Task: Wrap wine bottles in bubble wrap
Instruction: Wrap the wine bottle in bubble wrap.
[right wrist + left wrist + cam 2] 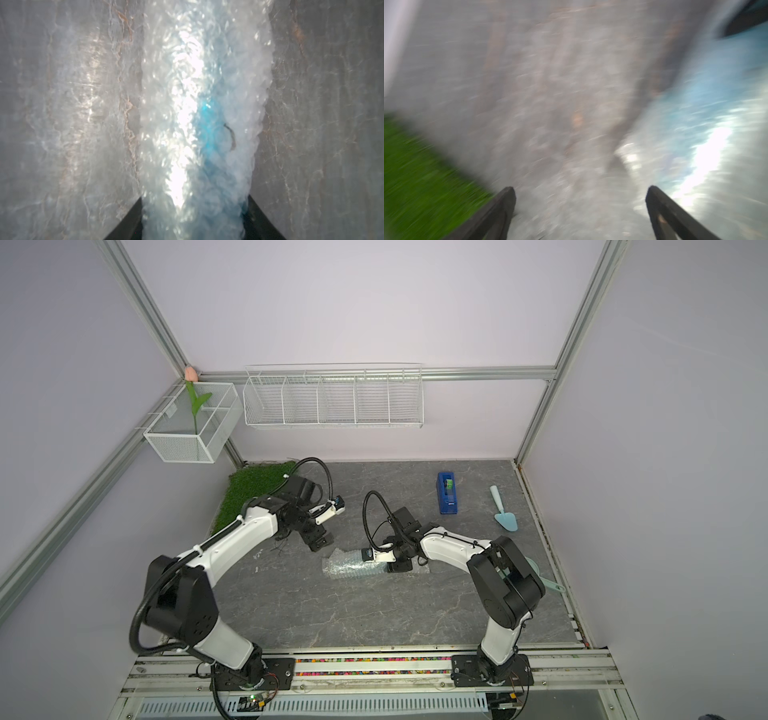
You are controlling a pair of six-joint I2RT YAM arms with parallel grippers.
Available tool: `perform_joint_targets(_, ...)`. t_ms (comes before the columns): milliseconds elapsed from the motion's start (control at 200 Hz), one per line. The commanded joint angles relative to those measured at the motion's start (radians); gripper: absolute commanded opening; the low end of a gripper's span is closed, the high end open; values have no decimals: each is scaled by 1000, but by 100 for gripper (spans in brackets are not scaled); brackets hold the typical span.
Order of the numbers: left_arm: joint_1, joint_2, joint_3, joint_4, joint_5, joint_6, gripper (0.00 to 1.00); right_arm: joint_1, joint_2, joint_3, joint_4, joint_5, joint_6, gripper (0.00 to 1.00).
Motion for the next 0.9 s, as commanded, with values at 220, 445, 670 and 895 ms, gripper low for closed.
perform_joint_targets(220,-241,-465,-531,708,-157,318,100,-92,221,252,-602,-221,36,51)
perform_joint_targets(445,-528,-323,-605,832,-243,516,100,-113,339,420,-784,-211,13,57)
perform_joint_targets(670,-586,-55,-543,998,-202,560,99,-134,374,481,-827,-211,4,60)
perform_joint_targets(895,-594,141,-474,1143,-247,521,95,-135,390,495,-808,-214,4,61)
